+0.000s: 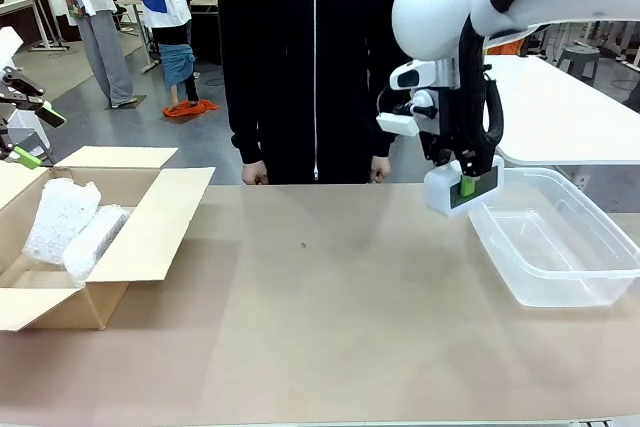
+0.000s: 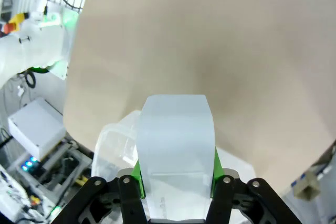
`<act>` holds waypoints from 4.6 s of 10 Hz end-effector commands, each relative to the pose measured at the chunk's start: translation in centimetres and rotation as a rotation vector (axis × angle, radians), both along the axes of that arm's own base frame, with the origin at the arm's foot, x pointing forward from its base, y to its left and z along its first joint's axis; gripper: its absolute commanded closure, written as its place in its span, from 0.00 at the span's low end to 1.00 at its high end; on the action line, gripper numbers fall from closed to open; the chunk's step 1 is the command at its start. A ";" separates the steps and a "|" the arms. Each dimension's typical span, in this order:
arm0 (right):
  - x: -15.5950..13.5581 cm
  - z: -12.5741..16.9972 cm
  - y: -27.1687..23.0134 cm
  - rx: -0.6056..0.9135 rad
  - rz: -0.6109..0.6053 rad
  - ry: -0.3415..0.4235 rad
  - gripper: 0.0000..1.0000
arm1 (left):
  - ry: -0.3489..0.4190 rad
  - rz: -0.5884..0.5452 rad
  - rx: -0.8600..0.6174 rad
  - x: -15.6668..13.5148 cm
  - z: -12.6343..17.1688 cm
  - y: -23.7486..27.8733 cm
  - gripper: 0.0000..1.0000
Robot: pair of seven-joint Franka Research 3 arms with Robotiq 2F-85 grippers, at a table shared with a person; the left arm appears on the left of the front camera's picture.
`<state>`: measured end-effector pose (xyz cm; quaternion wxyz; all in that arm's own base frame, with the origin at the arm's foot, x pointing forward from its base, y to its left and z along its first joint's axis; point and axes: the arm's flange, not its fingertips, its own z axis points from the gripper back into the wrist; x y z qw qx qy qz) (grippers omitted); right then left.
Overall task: Separate and place wrapped and unwrapped clocks.
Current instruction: Pick up the Digital clock indicated by the person, then if the picked Digital clock is wrapped, place it in the Package Box ; if not, place it in the Organizing box.
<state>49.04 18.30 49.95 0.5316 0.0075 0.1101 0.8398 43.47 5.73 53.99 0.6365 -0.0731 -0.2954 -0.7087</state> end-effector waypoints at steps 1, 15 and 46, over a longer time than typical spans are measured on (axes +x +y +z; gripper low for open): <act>1.5 1.0 -0.4 -0.050 -0.109 -0.006 0.69 | 0.003 -0.003 -0.013 0.0 0.1 0.0 0.00; 3.4 3.4 -5.5 -0.135 -0.487 -0.080 0.69 | 0.003 -0.003 -0.013 0.0 0.1 0.0 0.00; 9.7 -2.0 -19.4 0.009 -1.594 -0.172 0.50 | 0.003 -0.003 -0.013 0.0 0.1 0.0 0.00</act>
